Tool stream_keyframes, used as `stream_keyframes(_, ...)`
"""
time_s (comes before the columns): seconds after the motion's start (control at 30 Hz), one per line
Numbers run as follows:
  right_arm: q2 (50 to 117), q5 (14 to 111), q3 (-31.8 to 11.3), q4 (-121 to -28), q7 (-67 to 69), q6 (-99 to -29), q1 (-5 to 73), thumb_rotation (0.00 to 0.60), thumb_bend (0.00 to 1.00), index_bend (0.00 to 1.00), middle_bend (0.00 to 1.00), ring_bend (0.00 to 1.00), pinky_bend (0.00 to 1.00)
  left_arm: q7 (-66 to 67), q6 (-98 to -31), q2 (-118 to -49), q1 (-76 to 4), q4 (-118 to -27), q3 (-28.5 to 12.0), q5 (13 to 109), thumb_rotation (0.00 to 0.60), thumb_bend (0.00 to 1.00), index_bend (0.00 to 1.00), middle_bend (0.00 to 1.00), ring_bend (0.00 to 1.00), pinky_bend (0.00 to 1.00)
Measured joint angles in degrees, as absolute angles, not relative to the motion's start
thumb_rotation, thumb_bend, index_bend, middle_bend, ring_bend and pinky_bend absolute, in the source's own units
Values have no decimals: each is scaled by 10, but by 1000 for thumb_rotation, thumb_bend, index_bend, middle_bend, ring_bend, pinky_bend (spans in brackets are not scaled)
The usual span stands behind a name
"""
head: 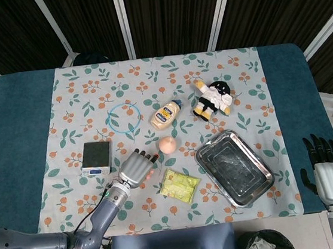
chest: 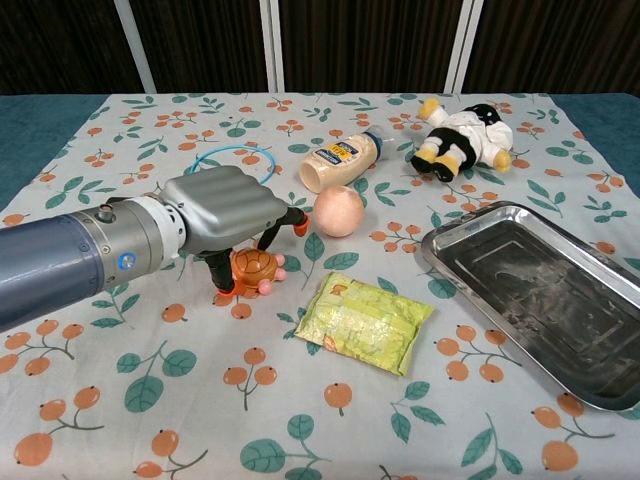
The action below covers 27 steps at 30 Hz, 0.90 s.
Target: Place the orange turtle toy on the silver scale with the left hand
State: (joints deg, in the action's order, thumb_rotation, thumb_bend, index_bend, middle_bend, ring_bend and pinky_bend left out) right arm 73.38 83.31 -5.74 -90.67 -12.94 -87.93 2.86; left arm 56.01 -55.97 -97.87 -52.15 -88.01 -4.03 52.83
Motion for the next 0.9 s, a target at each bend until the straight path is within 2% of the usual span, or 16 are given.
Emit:
stream_keyframes(0.13, 734, 832, -58, -906, -129, -879, 29, 600, 526, 0, 0, 14, 0, 559, -558, -981, -524, -872, -35, 535, 600, 254, 264, 535, 438, 507)
stream_keyframes(0.33, 735, 833, -57, -906, -129, -879, 29, 600, 526, 0, 0, 14, 0, 554, -559, -979, -524, -863, -31, 533, 600, 305, 286, 558, 455, 519)
stream_keyframes(0.57, 736, 833, -56, -905, -131, -877, 30, 600, 527, 0, 0, 14, 0, 543, -568, -968, -525, -873, -36, 551, 600, 307, 296, 559, 456, 520)
stream_keyframes(0.9, 739, 832, -55, -903, -134, -874, 31, 600, 526, 0, 0, 14, 0, 518, -607, -880, -510, -926, -41, 600, 600, 307, 294, 561, 456, 520)
